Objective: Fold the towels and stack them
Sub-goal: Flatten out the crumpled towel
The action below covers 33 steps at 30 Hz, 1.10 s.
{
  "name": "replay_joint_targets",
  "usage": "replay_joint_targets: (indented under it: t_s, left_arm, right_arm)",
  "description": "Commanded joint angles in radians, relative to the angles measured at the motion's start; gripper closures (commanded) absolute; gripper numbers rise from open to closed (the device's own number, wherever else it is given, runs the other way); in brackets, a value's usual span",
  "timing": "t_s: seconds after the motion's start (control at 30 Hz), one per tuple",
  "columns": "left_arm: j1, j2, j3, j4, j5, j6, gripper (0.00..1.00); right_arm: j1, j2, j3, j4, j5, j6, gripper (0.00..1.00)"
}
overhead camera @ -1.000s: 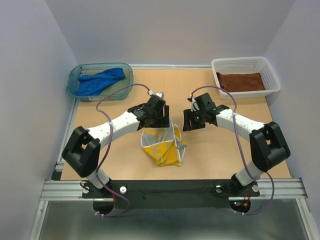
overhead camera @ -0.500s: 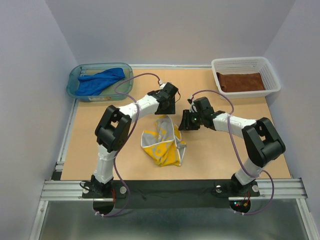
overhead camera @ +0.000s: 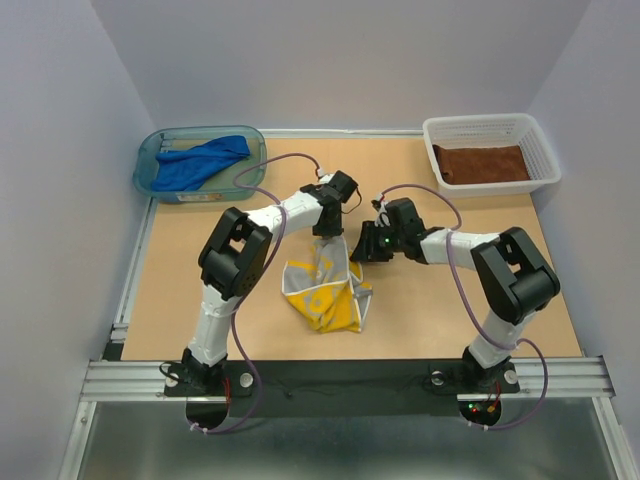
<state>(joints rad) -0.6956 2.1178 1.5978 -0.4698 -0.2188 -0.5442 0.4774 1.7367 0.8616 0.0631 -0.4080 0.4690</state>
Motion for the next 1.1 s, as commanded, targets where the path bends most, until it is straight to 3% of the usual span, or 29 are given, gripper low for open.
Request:
replay_joint_targets:
  t_s: [0.0, 0.07, 0.17, 0.23, 0.4, 0.57, 0.7, 0.73, 0.8, 0.87, 0.9, 1.0, 1.07]
  left_arm:
    - [-0.001, 0.001, -0.013, -0.013, -0.025, -0.014, 0.67]
    - [-0.001, -0.008, -0.042, 0.011, -0.025, -0.011, 0.82]
    - [0.001, -0.041, -0.067, 0.037, -0.033, 0.001, 0.95]
    - [0.013, -0.074, -0.111, 0.077, -0.050, 0.018, 1.00]
    - [0.090, -0.273, -0.327, 0.262, 0.002, 0.049, 1.00]
    - [0.169, -0.458, -0.566, 0.410, 0.079, 0.053, 1.00]
    - [0.173, -0.528, -0.679, 0.464, 0.102, 0.036, 0.99]
    - [0.173, -0.538, -0.690, 0.464, 0.133, 0.030, 0.95]
    - [0.173, -0.559, -0.699, 0.486, 0.176, 0.004, 0.74]
    - [0.163, -0.573, -0.688, 0.491, 0.214, -0.011, 0.62]
    - [0.154, -0.578, -0.664, 0.490, 0.214, -0.019, 0.48]
    - [0.120, -0.569, -0.581, 0.488, 0.214, -0.028, 0.28]
    - [0.105, -0.526, -0.505, 0.487, 0.240, -0.026, 0.25]
  right_arm:
    - [0.000, 0.027, -0.027, 0.072, -0.026, -0.003, 0.62]
    - [-0.002, 0.027, -0.029, 0.073, -0.020, -0.010, 0.76]
    - [-0.005, 0.006, -0.035, 0.070, 0.033, -0.020, 0.95]
    - [-0.031, -0.041, -0.036, 0.058, 0.060, -0.026, 0.99]
    - [-0.156, -0.201, -0.026, -0.037, 0.159, -0.041, 1.00]
    - [-0.183, -0.325, -0.006, -0.133, 0.253, -0.098, 1.00]
    - [-0.183, -0.371, -0.021, -0.146, 0.183, -0.125, 1.00]
    - [-0.183, -0.371, -0.030, -0.149, 0.158, -0.139, 1.00]
    - [-0.183, -0.367, -0.041, -0.154, 0.112, -0.142, 0.99]
    - [-0.183, -0.365, -0.065, -0.157, 0.123, -0.136, 1.00]
    - [-0.181, -0.368, -0.071, -0.158, 0.132, -0.135, 1.00]
    - [-0.183, -0.378, -0.088, -0.158, 0.159, -0.125, 0.99]
    - [-0.183, -0.381, -0.093, -0.160, 0.166, -0.124, 0.99]
